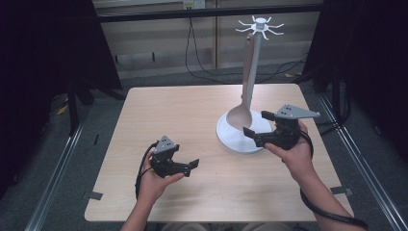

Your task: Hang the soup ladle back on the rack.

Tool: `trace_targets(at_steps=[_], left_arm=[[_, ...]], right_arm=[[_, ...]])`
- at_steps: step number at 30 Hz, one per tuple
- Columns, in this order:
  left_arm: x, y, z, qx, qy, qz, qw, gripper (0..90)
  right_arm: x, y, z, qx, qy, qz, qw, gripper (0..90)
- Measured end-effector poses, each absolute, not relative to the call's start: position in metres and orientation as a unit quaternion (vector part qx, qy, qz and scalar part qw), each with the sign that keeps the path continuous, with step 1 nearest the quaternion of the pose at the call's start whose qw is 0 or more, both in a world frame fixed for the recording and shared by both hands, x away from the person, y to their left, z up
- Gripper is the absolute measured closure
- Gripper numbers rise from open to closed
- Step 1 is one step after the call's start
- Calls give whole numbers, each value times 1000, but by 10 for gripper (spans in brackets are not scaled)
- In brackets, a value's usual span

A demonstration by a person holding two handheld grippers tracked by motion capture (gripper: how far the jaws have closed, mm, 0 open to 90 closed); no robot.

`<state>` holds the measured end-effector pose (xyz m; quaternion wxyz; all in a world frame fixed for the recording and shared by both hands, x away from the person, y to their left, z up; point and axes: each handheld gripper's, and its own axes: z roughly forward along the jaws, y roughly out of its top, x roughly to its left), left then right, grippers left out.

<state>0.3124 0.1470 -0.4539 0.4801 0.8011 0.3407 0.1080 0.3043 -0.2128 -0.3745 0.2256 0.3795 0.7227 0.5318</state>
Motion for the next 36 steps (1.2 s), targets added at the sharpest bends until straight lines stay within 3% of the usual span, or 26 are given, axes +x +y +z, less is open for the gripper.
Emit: trace_targets(at_steps=[25,36], left_arm=[[312,147,-455,804,338,109,477,34],[313,145,-456,803,339,108,478,34]], right_arm=[[280,-228,-440,409,734,502,206,62],[274,-228,-449,406,741,495,202,54]])
